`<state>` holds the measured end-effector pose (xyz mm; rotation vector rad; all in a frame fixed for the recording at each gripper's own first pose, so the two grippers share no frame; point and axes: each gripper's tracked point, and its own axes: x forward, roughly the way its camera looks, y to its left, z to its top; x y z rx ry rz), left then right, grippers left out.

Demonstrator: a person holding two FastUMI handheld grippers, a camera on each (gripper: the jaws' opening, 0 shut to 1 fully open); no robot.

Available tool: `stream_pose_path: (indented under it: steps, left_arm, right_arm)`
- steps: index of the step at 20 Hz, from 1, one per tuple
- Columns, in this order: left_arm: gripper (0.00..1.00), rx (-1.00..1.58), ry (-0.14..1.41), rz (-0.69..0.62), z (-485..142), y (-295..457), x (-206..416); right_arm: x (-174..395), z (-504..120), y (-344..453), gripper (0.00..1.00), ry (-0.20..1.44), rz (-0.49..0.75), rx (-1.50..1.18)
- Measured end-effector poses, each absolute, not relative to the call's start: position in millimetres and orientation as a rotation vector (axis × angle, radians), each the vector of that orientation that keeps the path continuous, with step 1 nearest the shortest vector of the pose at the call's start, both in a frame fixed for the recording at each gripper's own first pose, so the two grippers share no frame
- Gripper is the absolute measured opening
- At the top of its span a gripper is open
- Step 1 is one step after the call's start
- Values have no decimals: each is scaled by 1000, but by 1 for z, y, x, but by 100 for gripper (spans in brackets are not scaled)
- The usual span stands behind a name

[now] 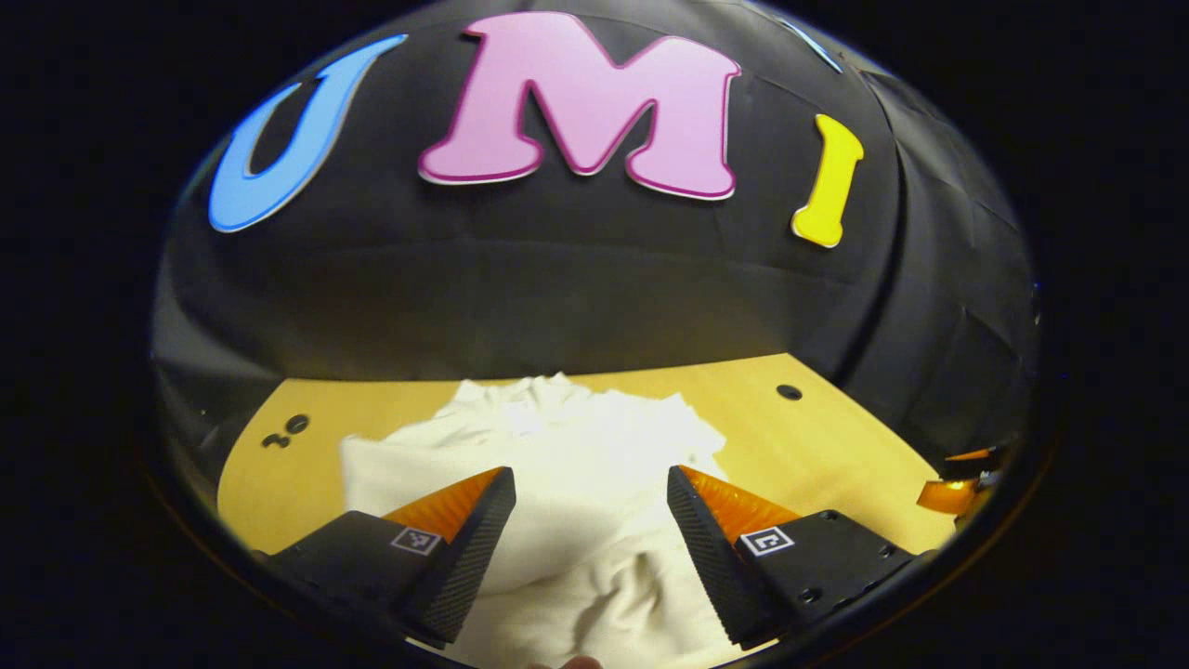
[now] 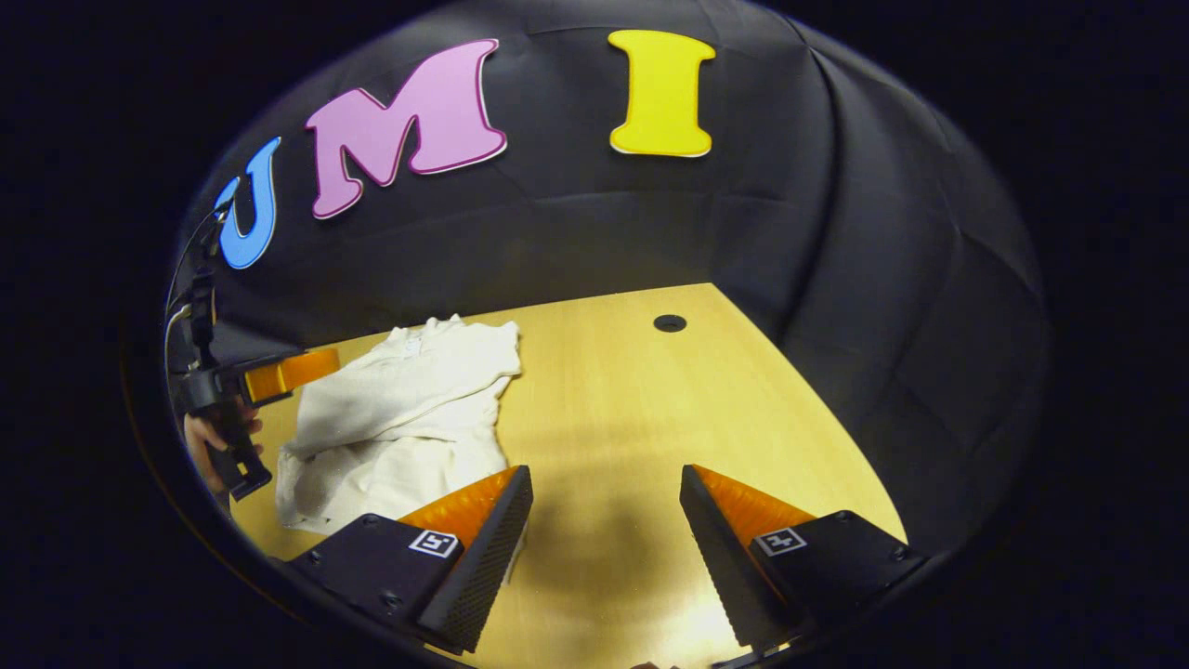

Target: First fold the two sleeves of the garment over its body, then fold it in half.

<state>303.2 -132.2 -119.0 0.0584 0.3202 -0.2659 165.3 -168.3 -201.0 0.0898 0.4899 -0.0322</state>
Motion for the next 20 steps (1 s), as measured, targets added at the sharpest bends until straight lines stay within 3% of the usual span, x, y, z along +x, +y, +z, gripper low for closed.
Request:
stream_pose_path:
  steps: [5,9,20]
  left_arm:
    - [100,-35,497,-66,-186,-6,226]
    - [98,-122,618,38,-238,49,180]
    - [99,-42,729,61,-289,50,182]
  right_arm:
    - [167,-234,-115,97,565,52,100]
    - [169,-262,-87,98,635,74,139]
    - [171,-316,-81,99,743,19,103]
